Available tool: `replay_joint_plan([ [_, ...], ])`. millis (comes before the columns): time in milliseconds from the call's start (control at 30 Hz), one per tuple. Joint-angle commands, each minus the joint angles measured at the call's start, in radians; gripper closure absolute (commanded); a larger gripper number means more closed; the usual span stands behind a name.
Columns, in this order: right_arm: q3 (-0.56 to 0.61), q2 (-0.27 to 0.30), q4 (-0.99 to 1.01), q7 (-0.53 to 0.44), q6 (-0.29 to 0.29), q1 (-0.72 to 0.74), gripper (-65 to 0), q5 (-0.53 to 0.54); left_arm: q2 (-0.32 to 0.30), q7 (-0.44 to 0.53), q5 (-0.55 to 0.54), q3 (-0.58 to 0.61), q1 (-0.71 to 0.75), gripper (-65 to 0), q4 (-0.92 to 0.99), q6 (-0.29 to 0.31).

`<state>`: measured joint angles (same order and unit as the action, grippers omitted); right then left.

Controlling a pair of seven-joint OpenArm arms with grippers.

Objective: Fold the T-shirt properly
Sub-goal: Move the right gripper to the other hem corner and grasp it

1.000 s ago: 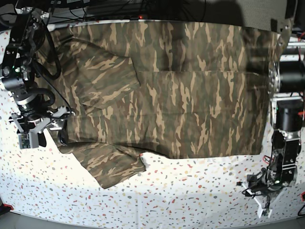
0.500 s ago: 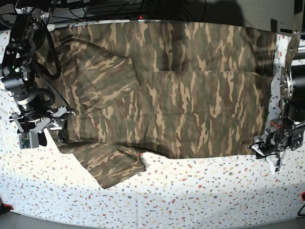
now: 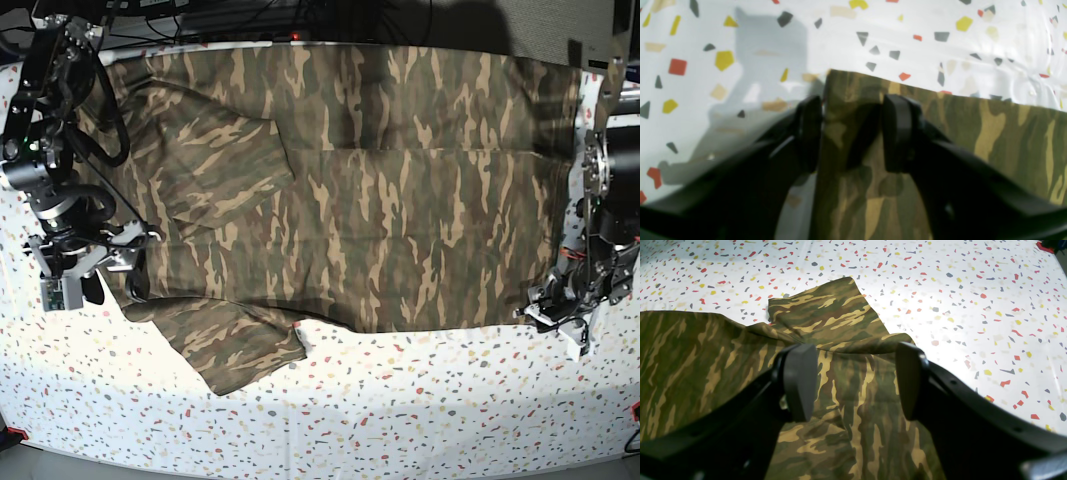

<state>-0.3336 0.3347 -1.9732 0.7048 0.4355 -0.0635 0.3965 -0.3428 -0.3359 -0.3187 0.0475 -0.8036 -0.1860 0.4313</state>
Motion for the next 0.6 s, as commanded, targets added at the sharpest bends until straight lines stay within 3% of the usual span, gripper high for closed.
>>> replay_joint_plan([
  [0, -0.006, 0.011, -0.018, -0.028, 0.003, 0.016, -36.8, 0.008, 0.011, -0.038, -0.005, -0.001, -0.023, -20.5, -0.007, 0.030],
  [100, -0.006, 0.012, -0.018, -0.030, 0.003, 0.016, -36.8, 0.008, 0.016, -0.046, -0.005, -0.001, -0.025, -14.8, -0.007, 0.039],
  [300, -0.006, 0.011, -0.018, -0.031, 0.003, 0.016, -36.8, 0.008, 0.016, -0.090, -0.055, -0.001, -0.025, -15.0, -0.007, 0.114],
  [567, -0.006, 0.011, -0.018, -0.031, 0.004, 0.016, -36.8, 0.008, 0.013, -0.081, -0.050, -0.001, -0.024, -15.0, -0.007, 0.116],
])
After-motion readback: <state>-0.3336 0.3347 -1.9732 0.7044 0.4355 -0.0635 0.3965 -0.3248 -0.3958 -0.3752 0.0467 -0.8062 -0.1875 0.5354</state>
